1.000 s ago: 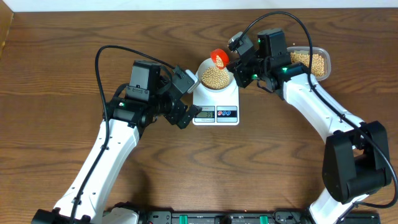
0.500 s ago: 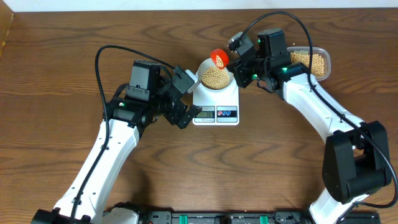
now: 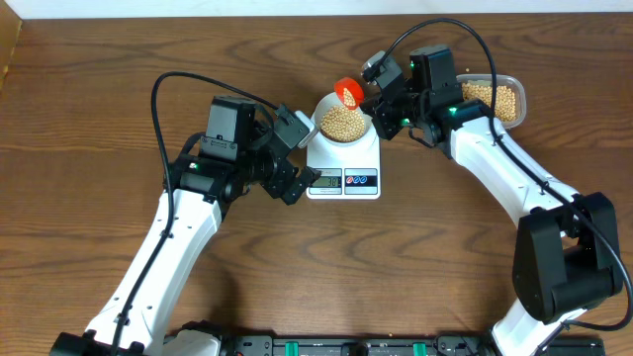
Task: Scoop item into bowl and weigh 50g on scale
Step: 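Tilt the red scoop to pour soybeans into the white bowl, then move the red scoop back over the soybean tub with the right gripper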
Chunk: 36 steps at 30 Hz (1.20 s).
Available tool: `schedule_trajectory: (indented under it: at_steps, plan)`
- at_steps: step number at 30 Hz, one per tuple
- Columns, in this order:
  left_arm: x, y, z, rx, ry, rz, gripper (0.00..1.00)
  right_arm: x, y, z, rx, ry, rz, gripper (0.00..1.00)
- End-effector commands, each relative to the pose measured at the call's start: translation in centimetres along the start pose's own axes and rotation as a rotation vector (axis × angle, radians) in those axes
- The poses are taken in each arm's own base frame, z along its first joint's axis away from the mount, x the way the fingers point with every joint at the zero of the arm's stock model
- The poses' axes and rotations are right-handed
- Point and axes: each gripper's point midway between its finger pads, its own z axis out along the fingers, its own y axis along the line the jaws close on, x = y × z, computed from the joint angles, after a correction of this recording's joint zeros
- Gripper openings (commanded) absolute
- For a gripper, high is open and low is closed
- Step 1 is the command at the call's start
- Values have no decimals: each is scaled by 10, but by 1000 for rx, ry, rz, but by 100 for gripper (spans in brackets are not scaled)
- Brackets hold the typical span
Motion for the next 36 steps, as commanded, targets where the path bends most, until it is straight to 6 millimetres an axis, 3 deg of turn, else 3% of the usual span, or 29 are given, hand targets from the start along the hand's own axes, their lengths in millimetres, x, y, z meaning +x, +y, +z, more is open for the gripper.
schedule_trajectory:
  at_steps: [1, 12, 20, 30, 36]
  plan:
    - [3, -2, 1, 8, 4, 7, 95, 2, 3, 3, -5, 9, -126, 1]
    - [3, -2, 1, 8, 4, 7, 95, 2, 5, 4, -9, 8, -250, 1]
    - [3, -2, 1, 8, 4, 7, 95, 1, 18, 9, -29, 9, -351, 1]
    - [3, -2, 1, 8, 4, 7, 95, 3, 14, 10, 9, 31, -357, 1]
    - [3, -2, 1, 8, 4, 7, 95, 0, 25, 10, -52, 3, -337, 1]
